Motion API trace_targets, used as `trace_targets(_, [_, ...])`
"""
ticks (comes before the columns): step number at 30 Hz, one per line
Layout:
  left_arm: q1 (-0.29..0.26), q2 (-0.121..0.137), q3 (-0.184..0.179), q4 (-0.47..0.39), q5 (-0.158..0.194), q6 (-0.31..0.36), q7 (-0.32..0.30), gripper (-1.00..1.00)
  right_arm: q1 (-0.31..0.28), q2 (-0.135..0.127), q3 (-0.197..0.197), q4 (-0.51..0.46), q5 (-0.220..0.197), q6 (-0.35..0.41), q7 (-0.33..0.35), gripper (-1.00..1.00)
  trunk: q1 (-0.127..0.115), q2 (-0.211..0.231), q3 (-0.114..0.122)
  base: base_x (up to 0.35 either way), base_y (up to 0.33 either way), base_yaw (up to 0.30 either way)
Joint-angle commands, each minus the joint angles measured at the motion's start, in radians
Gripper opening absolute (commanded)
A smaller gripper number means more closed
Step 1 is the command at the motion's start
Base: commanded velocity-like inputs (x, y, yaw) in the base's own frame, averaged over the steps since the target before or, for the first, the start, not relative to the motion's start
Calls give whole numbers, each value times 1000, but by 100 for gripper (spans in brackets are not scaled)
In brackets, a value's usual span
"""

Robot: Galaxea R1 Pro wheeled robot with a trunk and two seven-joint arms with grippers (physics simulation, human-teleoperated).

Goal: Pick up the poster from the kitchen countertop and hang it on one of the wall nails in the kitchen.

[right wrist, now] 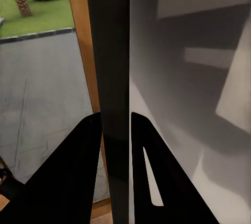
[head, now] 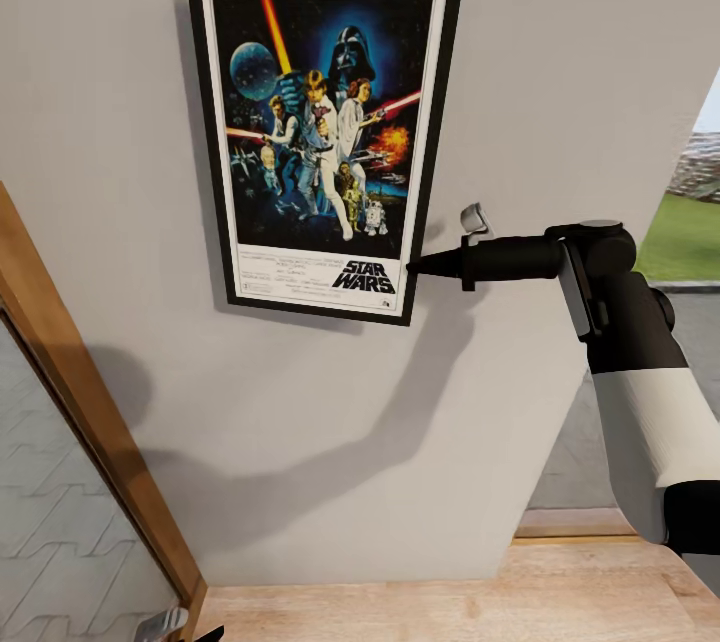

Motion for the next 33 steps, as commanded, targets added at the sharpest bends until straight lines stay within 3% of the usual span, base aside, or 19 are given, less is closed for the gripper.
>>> trace_targets(1, [-1,1,-8,2,10,-5,-2,100,-1,-1,1,0,-1,12,4,-100,1,-2,-2,4,0,0])
trace_targets(33, [-1,-2,-9,0,9,-5,-2,100,-1,-1,-5,-5,-1,15,4,-100,1,-2,-2,37,0,0])
